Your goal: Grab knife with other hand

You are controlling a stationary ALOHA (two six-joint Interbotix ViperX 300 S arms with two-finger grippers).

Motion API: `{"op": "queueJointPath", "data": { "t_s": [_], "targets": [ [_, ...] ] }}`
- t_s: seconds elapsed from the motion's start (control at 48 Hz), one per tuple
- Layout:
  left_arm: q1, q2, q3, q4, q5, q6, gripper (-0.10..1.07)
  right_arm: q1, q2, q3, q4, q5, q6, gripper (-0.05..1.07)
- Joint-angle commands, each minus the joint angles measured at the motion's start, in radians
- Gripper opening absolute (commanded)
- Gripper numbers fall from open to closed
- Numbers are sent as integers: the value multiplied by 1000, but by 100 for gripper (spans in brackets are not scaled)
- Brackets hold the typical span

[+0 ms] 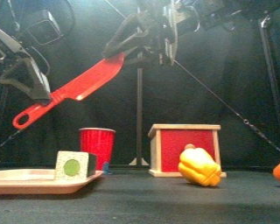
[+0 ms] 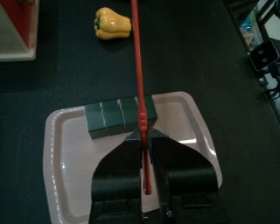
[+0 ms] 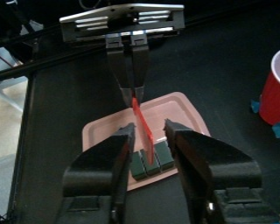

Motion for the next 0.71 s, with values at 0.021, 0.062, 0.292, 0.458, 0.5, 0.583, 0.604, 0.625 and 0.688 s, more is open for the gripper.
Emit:
{"op": "queueJointPath", "data": {
  "t_s": [0.021, 0.062, 0.292, 0.458, 0.5, 0.583, 0.604, 0.625, 0.688],
  "targets": [
    [2, 0, -25, 2, -9, 0, 38, -17, -14, -29, 17, -14, -3, 64],
    [2, -2, -25, 3, -9, 0, 39, -20, -14, -28, 26, -17, -3, 61],
    [5, -2, -28, 3, -9, -2, 39, -23, -23, -20, 77, -75, -6, 46],
    [20, -15, -29, 0, -12, -3, 39, -49, -32, -21, 132, -183, -6, 43],
    [28, -28, -28, -2, -18, -3, 39, -61, -34, -20, 161, -218, -6, 43],
    [43, -55, -26, -2, -43, -5, 39, -80, -35, -12, 207, -285, -6, 43],
    [48, -64, -23, -2, -54, -5, 39, -83, -35, -8, 215, -296, -6, 43],
    [54, -72, -21, -3, -67, -5, 39, -86, -35, -3, 221, -308, -6, 43],
    [66, -98, -9, -3, -114, -5, 39, -94, -35, 8, 221, -334, -6, 43]
  ]
}}
